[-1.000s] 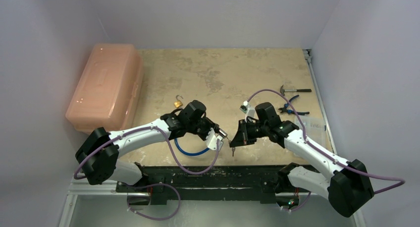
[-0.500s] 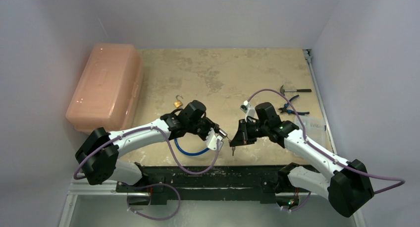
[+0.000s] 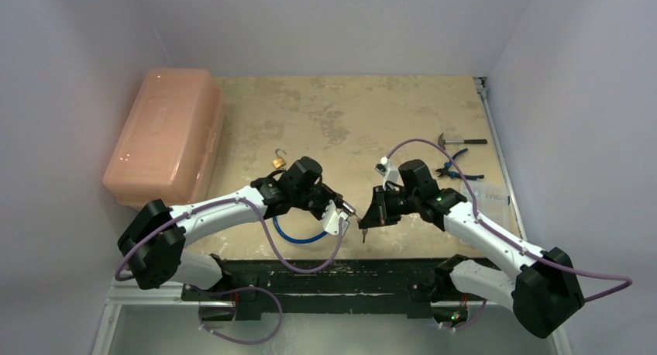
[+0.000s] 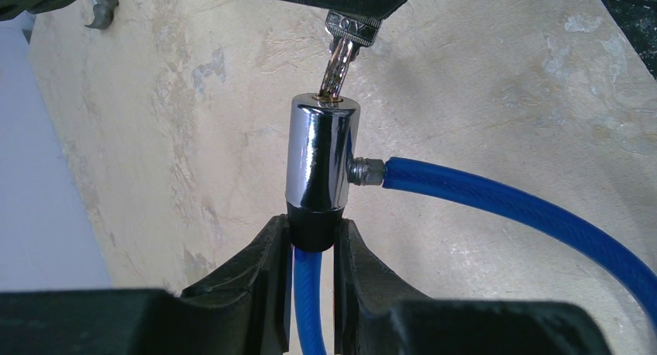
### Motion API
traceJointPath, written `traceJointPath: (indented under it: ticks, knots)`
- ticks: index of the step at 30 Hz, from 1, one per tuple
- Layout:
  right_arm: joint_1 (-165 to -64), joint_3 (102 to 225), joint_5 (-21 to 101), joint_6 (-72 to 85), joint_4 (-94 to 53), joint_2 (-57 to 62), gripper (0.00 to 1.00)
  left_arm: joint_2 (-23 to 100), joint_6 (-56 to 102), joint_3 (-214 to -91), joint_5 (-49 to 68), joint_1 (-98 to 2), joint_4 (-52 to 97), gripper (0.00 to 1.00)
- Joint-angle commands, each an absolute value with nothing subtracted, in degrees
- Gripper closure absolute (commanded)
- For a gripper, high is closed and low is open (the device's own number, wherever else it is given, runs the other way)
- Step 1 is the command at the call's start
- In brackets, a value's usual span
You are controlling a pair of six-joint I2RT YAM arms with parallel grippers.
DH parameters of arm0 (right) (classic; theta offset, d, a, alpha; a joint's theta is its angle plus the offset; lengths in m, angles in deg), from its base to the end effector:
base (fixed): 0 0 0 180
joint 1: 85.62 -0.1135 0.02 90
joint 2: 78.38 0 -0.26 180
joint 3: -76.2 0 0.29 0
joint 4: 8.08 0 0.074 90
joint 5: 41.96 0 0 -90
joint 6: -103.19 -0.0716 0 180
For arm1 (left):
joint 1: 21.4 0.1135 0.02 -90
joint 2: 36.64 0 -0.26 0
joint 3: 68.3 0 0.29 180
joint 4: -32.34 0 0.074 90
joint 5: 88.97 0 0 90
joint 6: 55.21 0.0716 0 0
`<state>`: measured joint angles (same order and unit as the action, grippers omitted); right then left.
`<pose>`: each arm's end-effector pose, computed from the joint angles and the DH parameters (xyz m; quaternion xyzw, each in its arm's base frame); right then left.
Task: Unlock with the key
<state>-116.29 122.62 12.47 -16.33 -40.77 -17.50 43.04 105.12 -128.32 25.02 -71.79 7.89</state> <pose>0.2060 0.1706 0.1713 -0.1205 0.8852 0.4204 0.1584 0.1986 -0.2856 0.1747 0.8230 0.3751 -0.1225 0.4087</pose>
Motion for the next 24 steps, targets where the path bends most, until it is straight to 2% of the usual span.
traceJointPath:
  ticks: [1, 24]
  knots:
    - [-116.20, 123.79, 12.02, -15.93, -39.03, -17.49, 1.00, 40.72, 106.56, -128.66, 28.03, -72.18, 8.37, 1.00]
    - [-116.20, 125.49, 9.55, -14.61, -42.01, -16.70, 1.00, 39.84, 108.71, -127.88, 27.44, -75.14, 6.83, 1.00]
